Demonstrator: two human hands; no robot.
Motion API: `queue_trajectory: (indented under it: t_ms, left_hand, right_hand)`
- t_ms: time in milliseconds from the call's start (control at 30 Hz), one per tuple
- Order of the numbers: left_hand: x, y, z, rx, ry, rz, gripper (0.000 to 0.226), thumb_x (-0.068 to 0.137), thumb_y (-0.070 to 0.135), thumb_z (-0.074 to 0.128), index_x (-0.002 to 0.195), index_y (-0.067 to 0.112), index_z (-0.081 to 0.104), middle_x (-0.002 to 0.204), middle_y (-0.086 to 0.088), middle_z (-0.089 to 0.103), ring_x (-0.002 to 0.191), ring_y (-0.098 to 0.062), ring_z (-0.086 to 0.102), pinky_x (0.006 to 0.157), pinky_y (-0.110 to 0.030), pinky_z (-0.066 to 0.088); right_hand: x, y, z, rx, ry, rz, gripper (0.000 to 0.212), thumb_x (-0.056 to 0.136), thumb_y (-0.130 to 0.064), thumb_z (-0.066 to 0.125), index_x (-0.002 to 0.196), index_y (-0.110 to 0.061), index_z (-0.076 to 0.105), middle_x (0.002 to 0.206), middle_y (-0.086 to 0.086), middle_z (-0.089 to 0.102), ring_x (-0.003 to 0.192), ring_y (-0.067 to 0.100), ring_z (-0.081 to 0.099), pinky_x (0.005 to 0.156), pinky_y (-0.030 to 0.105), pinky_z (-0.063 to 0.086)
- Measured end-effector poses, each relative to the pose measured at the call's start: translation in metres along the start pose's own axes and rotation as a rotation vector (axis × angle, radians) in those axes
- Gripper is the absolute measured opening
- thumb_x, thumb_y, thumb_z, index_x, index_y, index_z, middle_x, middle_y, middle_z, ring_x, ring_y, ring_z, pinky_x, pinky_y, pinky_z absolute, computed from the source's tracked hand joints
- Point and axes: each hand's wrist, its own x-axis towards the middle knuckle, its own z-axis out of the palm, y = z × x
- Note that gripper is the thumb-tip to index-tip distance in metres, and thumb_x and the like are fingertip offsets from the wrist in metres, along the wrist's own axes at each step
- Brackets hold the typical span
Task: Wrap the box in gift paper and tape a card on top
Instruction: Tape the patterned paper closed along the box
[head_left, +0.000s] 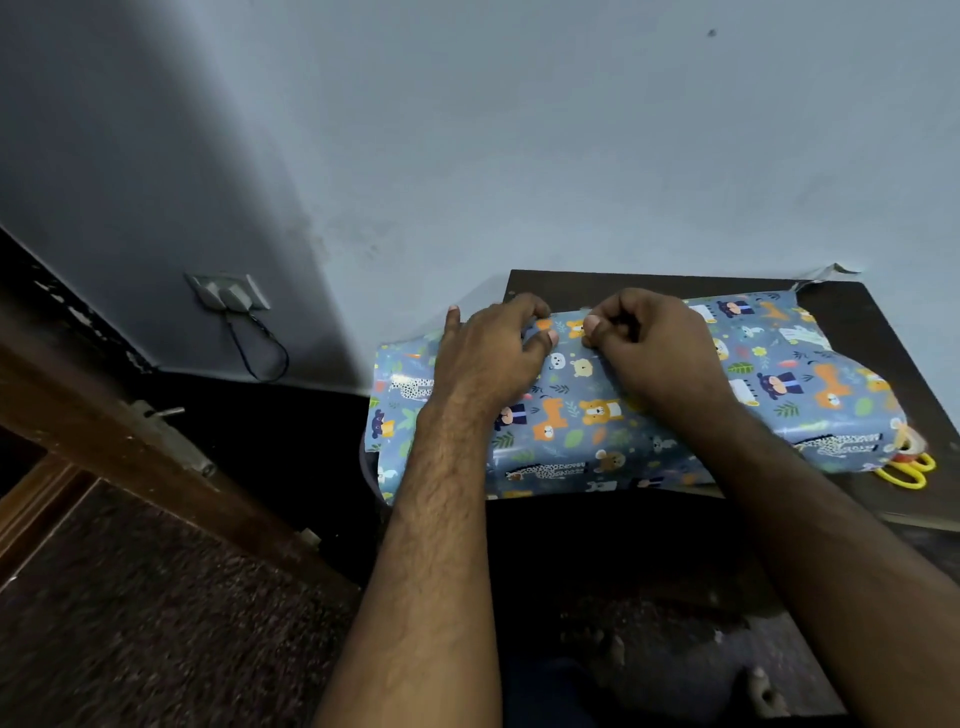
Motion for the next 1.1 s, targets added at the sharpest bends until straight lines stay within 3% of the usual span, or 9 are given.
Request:
queue_trajectory:
  t_ms: [167, 233, 333, 500, 667, 767, 833, 967, 1100]
  left_hand:
    - [0.019, -0.001, -0.009, 0.102, -0.159, -0.044, 0.060, 0.093, 0.071, 0.049, 0.138, 0.032, 0.055, 0.138, 0.006, 0.061, 0.133, -0.017, 0.051, 0.125, -0.051, -0.001]
    - [0.026, 0.001, -0.013, 0.045, -0.211, -0.095, 0.051, 0.087, 0.074, 0.056, 0.119, 0.035, 0.066, 0.120, 0.010, 0.068, 0.117, -0.016, 0.061, 0.124, -0.050, 0.017]
    - [0.027, -0.002, -0.008, -0.079, -0.210, -0.089, 0.046, 0.080, 0.075, 0.060, 0.106, 0.037, 0.070, 0.105, 0.014, 0.071, 0.099, -0.014, 0.067, 0.097, -0.045, 0.053]
    - [0.019, -0.010, 0.003, -0.172, -0.094, 0.043, 0.038, 0.090, 0.061, 0.059, 0.117, 0.038, 0.072, 0.113, 0.019, 0.067, 0.107, -0.008, 0.063, 0.094, -0.042, 0.053]
    - [0.013, -0.003, 0.000, -0.211, -0.042, 0.032, 0.048, 0.096, 0.057, 0.053, 0.091, 0.015, 0.075, 0.094, 0.008, 0.074, 0.092, -0.015, 0.069, 0.083, -0.045, 0.056]
    - [0.009, -0.004, -0.008, -0.304, -0.108, 0.016, 0.041, 0.100, 0.044, 0.061, 0.089, 0.010, 0.079, 0.102, 0.025, 0.074, 0.106, 0.002, 0.067, 0.092, -0.032, 0.056]
    - [0.005, -0.005, -0.014, -0.338, -0.169, 0.001, 0.029, 0.100, 0.038, 0.064, 0.096, 0.016, 0.083, 0.122, 0.018, 0.071, 0.122, 0.004, 0.059, 0.097, -0.017, 0.047]
    - [0.003, -0.005, -0.022, -0.311, -0.240, 0.017, 0.017, 0.090, 0.036, 0.077, 0.097, 0.022, 0.083, 0.135, 0.011, 0.066, 0.131, 0.004, 0.052, 0.105, -0.016, 0.037]
    - [0.004, -0.005, -0.024, -0.353, -0.266, -0.050, 0.037, 0.069, 0.026, 0.095, 0.103, 0.019, 0.082, 0.131, 0.009, 0.069, 0.123, 0.005, 0.058, 0.108, -0.022, 0.044]
  right_hand:
    - [0.000, 0.000, -0.002, 0.052, -0.006, 0.004, 0.013, 0.098, -0.027, 0.064, 0.089, -0.022, 0.072, 0.079, -0.008, 0.074, 0.073, 0.006, 0.065, 0.063, 0.022, 0.045]
    - [0.001, 0.000, -0.002, 0.050, -0.007, -0.006, 0.013, 0.097, -0.027, 0.064, 0.089, -0.022, 0.071, 0.078, -0.008, 0.074, 0.071, 0.005, 0.064, 0.064, 0.023, 0.046]
    - [0.001, 0.002, 0.002, 0.026, 0.042, -0.080, 0.011, 0.097, -0.027, 0.064, 0.089, -0.020, 0.069, 0.084, -0.007, 0.070, 0.076, 0.008, 0.063, 0.067, 0.024, 0.048]
    - [-0.003, 0.002, 0.011, -0.102, 0.168, -0.263, 0.009, 0.099, -0.019, 0.060, 0.094, -0.013, 0.065, 0.095, 0.000, 0.064, 0.090, 0.020, 0.053, 0.073, 0.026, 0.034]
    - [0.000, 0.007, 0.012, -0.087, 0.163, -0.226, 0.011, 0.100, -0.019, 0.056, 0.094, -0.012, 0.062, 0.095, 0.002, 0.066, 0.089, 0.026, 0.056, 0.077, 0.038, 0.044]
    - [0.000, 0.007, 0.010, -0.080, 0.155, -0.226, 0.013, 0.100, -0.019, 0.058, 0.093, -0.009, 0.063, 0.090, 0.001, 0.063, 0.076, 0.016, 0.051, 0.068, 0.026, 0.032]
    - [0.001, 0.006, 0.009, -0.062, 0.139, -0.216, 0.014, 0.101, -0.020, 0.058, 0.092, -0.010, 0.063, 0.086, -0.004, 0.060, 0.067, 0.004, 0.047, 0.061, 0.021, 0.028]
    - [-0.001, 0.005, 0.009, -0.057, 0.156, -0.223, 0.014, 0.102, -0.022, 0.056, 0.094, -0.012, 0.063, 0.088, -0.004, 0.066, 0.067, 0.011, 0.048, 0.062, 0.026, 0.027]
    - [-0.003, 0.003, 0.009, -0.093, 0.153, -0.245, 0.015, 0.103, -0.024, 0.053, 0.097, -0.013, 0.060, 0.085, -0.002, 0.065, 0.072, 0.021, 0.052, 0.061, 0.035, 0.033]
